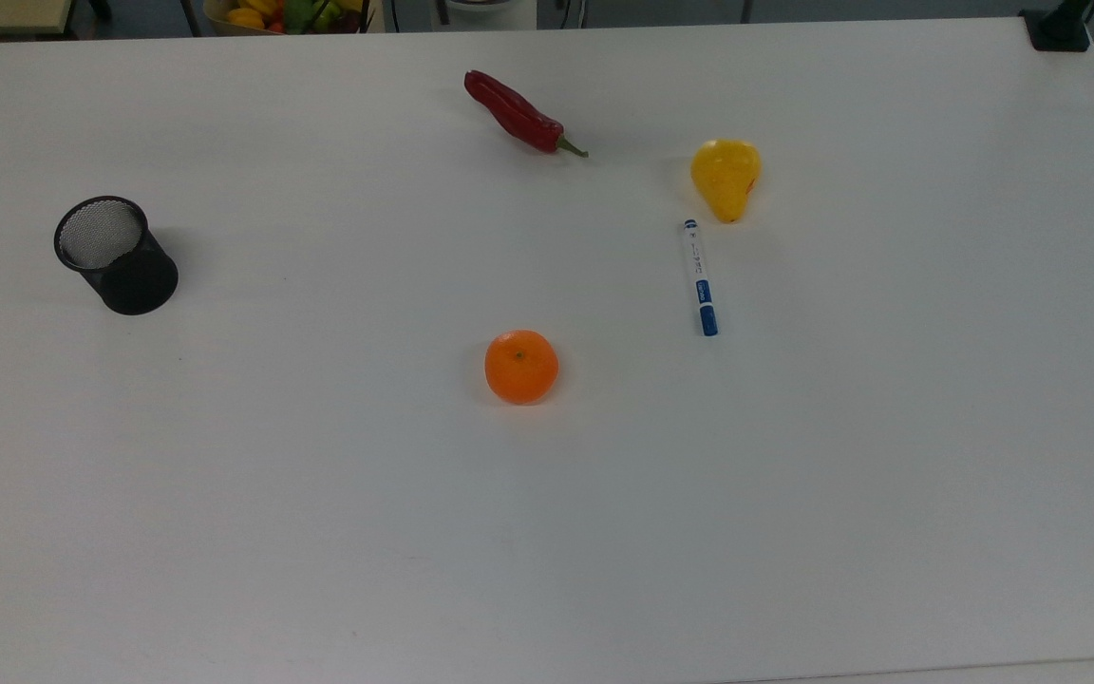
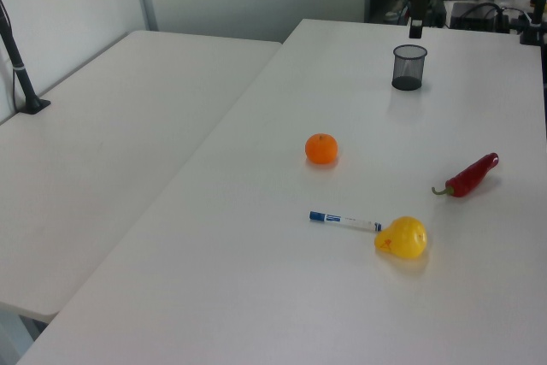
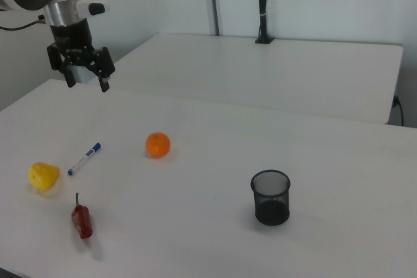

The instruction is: Place marker

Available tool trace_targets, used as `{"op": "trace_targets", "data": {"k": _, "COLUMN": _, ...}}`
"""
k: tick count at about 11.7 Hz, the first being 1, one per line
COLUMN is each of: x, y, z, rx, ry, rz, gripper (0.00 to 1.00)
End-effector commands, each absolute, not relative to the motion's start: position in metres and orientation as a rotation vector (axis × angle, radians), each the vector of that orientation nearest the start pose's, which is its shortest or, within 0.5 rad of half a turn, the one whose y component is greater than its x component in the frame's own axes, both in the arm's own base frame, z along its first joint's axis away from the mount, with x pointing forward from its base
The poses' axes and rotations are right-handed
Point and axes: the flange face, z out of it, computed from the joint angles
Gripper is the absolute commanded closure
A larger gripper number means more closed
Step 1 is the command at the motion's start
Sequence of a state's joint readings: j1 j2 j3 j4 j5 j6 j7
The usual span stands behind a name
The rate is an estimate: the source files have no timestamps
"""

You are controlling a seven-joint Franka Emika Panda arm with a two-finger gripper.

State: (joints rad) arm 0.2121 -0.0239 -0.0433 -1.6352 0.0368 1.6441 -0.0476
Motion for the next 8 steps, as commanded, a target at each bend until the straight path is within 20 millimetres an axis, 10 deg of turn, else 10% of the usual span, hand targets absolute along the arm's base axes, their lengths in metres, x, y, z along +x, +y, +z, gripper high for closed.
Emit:
{"op": "trace_targets", "data": {"k": 1, "x": 0.555, "y": 0.145, "z": 0.596, "rx": -3.075, "ry": -0.31, "rz": -0.123, "gripper": 0.0}}
{"op": "trace_targets", "data": {"k": 8, "x": 0.577, "y": 0.238, "z": 0.5, "rx": -3.074, "ry": -0.201, "rz": -0.189, "gripper": 0.0}}
